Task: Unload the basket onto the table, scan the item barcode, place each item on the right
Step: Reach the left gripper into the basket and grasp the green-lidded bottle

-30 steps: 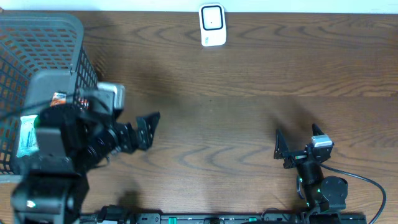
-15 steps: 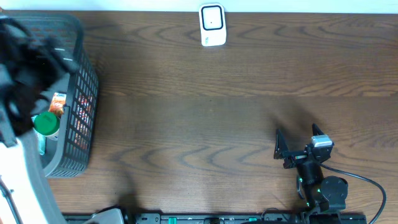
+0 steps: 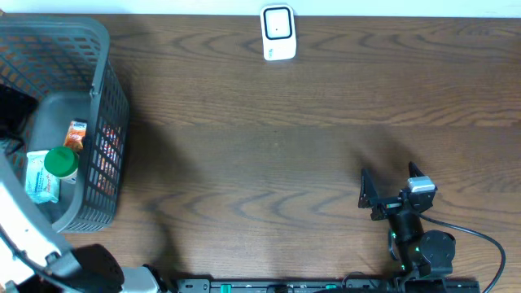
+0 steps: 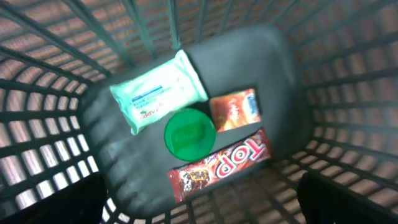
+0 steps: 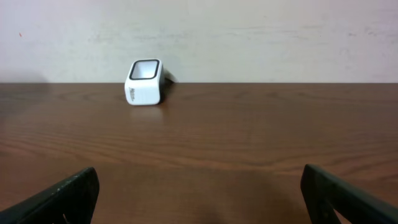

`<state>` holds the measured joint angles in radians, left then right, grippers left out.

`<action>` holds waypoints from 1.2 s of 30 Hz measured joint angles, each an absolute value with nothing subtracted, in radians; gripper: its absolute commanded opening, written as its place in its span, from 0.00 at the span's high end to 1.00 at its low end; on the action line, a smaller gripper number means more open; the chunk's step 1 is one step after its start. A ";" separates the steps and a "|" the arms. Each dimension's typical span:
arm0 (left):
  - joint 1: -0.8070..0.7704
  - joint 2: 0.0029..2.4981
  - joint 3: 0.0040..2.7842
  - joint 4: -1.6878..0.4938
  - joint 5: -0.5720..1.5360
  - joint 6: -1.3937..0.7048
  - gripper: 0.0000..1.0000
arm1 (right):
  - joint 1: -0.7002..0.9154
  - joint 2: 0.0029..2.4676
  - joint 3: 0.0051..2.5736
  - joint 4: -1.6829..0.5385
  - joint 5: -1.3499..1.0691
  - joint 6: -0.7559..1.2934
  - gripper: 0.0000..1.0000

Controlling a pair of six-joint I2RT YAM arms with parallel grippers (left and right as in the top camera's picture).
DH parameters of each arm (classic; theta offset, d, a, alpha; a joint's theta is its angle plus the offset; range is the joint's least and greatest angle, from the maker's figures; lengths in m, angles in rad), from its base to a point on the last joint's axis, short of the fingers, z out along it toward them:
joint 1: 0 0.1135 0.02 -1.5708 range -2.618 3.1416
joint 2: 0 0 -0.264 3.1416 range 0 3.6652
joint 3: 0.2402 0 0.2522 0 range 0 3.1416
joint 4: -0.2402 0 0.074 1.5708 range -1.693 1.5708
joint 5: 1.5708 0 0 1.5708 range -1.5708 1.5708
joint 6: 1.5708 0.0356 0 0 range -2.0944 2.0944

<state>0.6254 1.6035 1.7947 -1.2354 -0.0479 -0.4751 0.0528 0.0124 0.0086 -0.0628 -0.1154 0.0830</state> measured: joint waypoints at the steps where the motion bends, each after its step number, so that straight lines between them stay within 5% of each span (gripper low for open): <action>1: 0.625 1.613 1.757 -1.207 -0.047 -0.475 0.02 | 0.053 0.012 0.009 -0.063 -0.115 0.083 0.01; 14: 0.625 1.634 1.447 -0.982 -0.048 -0.498 0.02 | 0.053 0.012 0.009 -0.063 -0.115 0.083 0.01; 36: 0.625 1.880 1.429 -0.887 -0.052 -0.498 0.02 | 0.053 0.012 0.009 -0.063 -0.115 0.083 0.01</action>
